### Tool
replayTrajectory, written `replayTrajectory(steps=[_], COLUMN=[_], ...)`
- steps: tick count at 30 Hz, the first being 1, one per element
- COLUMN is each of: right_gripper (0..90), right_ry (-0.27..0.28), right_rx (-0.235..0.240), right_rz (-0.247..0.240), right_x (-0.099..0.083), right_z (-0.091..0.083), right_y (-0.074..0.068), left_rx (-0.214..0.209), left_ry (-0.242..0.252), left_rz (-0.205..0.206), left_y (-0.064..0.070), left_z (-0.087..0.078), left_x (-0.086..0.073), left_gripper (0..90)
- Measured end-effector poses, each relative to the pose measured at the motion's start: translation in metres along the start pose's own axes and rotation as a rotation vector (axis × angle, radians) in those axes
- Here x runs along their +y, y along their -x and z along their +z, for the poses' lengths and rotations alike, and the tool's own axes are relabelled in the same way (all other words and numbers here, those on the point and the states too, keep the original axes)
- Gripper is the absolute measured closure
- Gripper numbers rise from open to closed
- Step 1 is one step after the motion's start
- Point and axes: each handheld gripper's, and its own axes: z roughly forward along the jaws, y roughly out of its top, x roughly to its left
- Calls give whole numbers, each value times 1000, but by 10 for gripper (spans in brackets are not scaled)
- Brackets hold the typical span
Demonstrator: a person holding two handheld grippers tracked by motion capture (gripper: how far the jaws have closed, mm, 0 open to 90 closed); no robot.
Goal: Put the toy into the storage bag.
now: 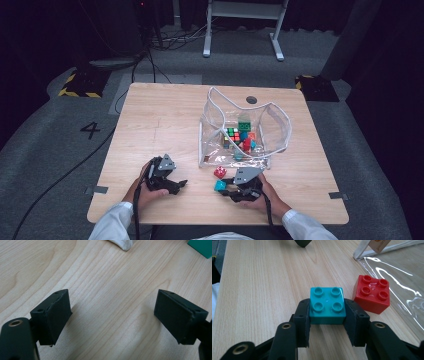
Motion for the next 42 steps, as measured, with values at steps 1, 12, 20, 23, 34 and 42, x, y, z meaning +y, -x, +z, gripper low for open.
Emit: replayTrajectory(steps=[1, 12, 20, 23, 34, 42], right_gripper=[592, 592, 593, 592, 593, 593], right_ry=[1, -5, -1, -5, -27, -48], right_rx=[0, 6, 9, 15, 16, 3], right_rz=[-1, 0, -22, -30, -38, -11], right_x=[0, -2, -4, -6, -17, -22], right_z=[0, -3, -6, -9, -25, -35], right_y=[0, 0, -2, -4, -1, 0], left_rx=[0, 10, 9, 5, 5, 4], left_ry=[1, 1, 2, 2, 2, 0], left_rz=[0, 6, -4, -5, -5, -5], left_y=[0, 0, 1, 1, 1, 1], left_z=[0, 0, 0, 0, 0, -1], left_x=[0, 0, 0, 0, 0, 0], left_gripper=[140, 141, 141, 142, 142, 142])
